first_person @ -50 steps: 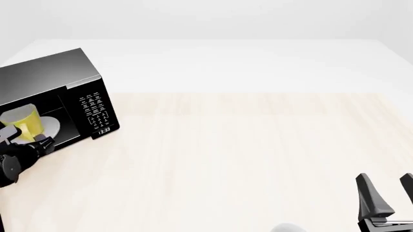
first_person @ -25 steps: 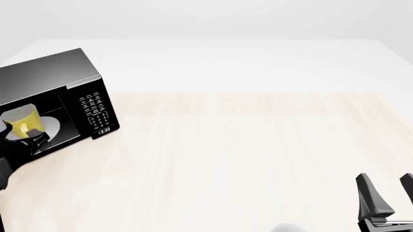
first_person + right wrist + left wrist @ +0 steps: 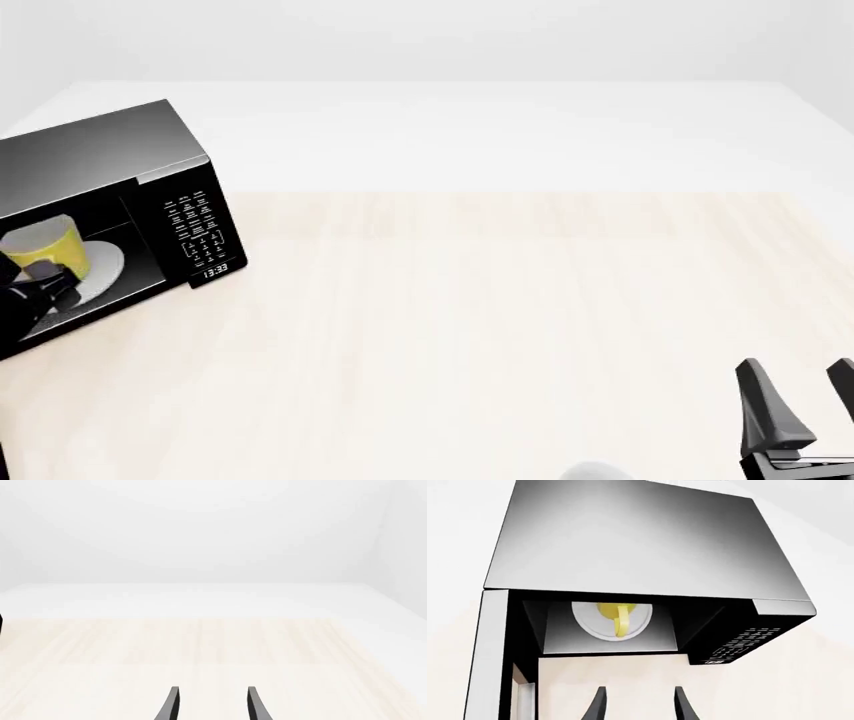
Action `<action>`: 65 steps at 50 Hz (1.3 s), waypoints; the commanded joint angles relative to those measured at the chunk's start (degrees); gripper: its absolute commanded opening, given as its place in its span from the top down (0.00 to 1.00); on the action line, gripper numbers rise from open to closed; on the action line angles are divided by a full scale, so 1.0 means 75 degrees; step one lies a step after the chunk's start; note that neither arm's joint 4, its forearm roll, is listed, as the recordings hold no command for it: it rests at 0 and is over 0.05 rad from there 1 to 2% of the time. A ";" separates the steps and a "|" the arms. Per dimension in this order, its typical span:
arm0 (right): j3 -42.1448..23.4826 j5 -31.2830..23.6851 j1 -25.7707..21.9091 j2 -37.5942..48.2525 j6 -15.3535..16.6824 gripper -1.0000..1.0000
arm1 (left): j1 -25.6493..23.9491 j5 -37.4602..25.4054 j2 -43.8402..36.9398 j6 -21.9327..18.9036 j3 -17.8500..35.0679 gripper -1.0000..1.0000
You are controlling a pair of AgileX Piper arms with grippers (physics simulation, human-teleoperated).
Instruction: Put the yellow and white mug in the microwave and close it.
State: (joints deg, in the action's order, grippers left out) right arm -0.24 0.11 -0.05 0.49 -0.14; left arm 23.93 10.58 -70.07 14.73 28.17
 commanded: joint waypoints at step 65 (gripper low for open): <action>0.0000 0.0000 0.0001 0.0000 -0.0001 0.00 | 0.1554 -0.5676 0.5032 -0.0446 0.1885 0.00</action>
State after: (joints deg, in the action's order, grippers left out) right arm -0.24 0.11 -0.05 0.49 -0.14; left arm 31.85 -28.76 -33.92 11.47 39.96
